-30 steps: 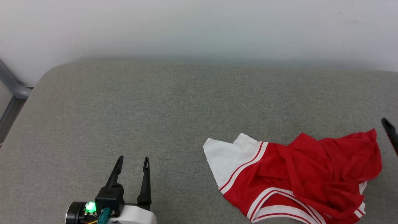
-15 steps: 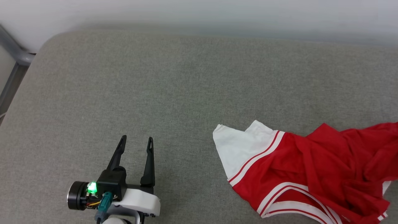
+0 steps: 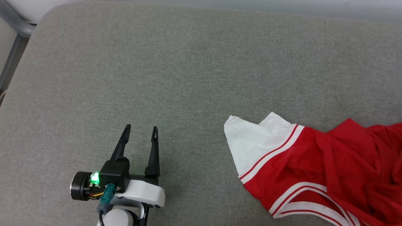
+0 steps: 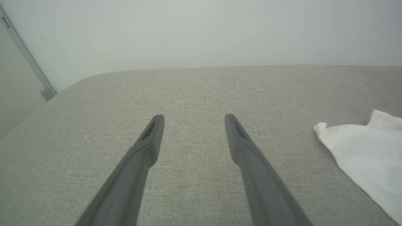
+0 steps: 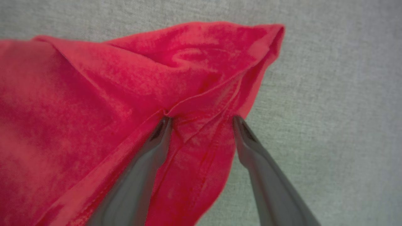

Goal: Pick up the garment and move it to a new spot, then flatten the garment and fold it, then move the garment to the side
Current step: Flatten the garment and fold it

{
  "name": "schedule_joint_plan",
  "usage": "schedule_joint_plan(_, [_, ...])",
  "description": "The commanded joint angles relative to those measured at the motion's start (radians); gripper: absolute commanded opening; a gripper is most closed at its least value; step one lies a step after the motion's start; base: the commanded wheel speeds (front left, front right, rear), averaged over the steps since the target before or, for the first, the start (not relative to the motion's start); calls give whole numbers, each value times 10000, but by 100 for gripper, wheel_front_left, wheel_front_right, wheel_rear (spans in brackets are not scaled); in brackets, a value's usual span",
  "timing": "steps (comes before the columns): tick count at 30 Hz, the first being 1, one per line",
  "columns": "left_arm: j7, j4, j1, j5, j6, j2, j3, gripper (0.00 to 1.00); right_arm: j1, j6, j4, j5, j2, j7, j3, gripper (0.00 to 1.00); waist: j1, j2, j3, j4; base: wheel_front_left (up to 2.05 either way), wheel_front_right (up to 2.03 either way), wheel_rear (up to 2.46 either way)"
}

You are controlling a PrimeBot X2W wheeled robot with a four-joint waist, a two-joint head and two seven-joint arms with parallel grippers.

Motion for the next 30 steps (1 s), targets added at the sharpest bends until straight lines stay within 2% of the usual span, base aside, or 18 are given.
schedule_joint_plan(1, [-22, 6, -147, -25, 56, -11, 16, 100, 338, -7, 490, 82, 465, 62, 388, 100, -1, 1, -3, -12, 0, 0, 0])
schedule_joint_plan(2, [-22, 26, -145, -34, 66, -12, 24, 100, 341, -6, 539, 183, 511, -57, 470, 100, -1, 1, -23, -36, 0, 0, 0])
schedule_joint_plan(3, [-22, 46, -140, -37, 64, -12, 42, 100, 301, -6, 545, 280, 542, -252, 507, 55, -1, 1, -56, -69, 0, 0, 0])
schedule_joint_plan(4, [-22, 67, -134, -34, 79, -13, 56, 100, 243, -6, 533, 372, 534, -480, 491, 1, -1, 1, -100, -104, 0, 0, 0])
schedule_joint_plan(8, [-22, 132, -54, 12, 54, -11, 67, 100, 32, -10, 258, 502, 128, -1739, 338, 0, -1, 1, -394, -225, 0, 0, 0])
schedule_joint_plan(11, [-22, 186, 106, 34, 46, -13, 72, 100, 33, -10, -255, 631, -78, -2801, 173, 0, -1, 1, -704, -296, 0, 0, 0])
schedule_joint_plan(15, [-22, 211, 367, 18, 108, -11, 111, 100, 485, -10, -1199, 688, -287, -3694, 125, 0, -1, 1, -1132, -408, 0, 0, 0])
schedule_joint_plan(20, [-22, 218, 694, -10, 146, -11, 140, 100, 1047, -10, -2686, 775, -411, -4040, -224, 0, -1, 1, -1496, -532, 0, 0, 0])
schedule_joint_plan(26, [-22, 171, 849, -51, 171, -10, 109, 100, 1338, -10, -4574, 431, 33, -3674, -675, 0, -1, 1, -1664, -532, 0, 0, 0])
schedule_joint_plan(30, [-22, 131, 800, -76, 175, -10, 52, 100, 1025, -9, -5392, 136, 322, -3323, -589, 0, -1, 1, -1619, -461, 0, 0, 0])
